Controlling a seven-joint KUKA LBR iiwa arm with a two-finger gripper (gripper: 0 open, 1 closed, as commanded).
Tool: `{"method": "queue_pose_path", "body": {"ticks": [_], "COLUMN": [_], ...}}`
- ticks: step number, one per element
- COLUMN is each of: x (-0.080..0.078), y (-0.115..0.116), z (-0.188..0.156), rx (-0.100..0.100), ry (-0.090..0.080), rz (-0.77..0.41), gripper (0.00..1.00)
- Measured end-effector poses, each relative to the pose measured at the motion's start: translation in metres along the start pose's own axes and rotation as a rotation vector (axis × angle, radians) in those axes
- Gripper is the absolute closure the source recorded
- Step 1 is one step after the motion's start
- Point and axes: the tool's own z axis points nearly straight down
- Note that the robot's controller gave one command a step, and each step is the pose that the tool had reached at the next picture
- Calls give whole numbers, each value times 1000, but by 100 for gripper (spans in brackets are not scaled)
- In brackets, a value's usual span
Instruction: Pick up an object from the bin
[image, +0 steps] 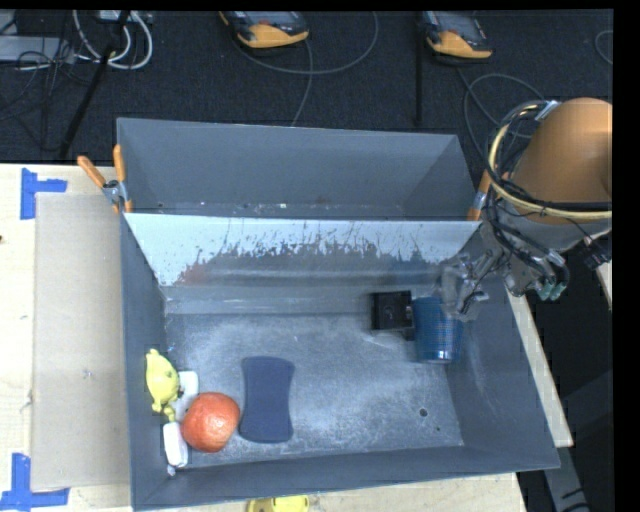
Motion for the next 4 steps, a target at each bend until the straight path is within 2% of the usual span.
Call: {"method": "queue_pose_path", "body": {"ticks": [1,2,3,4], "x": [0,0,-19,-18], "y": [0,0,13,2], "z": [0,0,46,90], "rx": [-1,-1,1,-2], "ry": [1,1,-2,2], "rz": [1,1,-23,-86], "gripper": [0,0,0,0]}}
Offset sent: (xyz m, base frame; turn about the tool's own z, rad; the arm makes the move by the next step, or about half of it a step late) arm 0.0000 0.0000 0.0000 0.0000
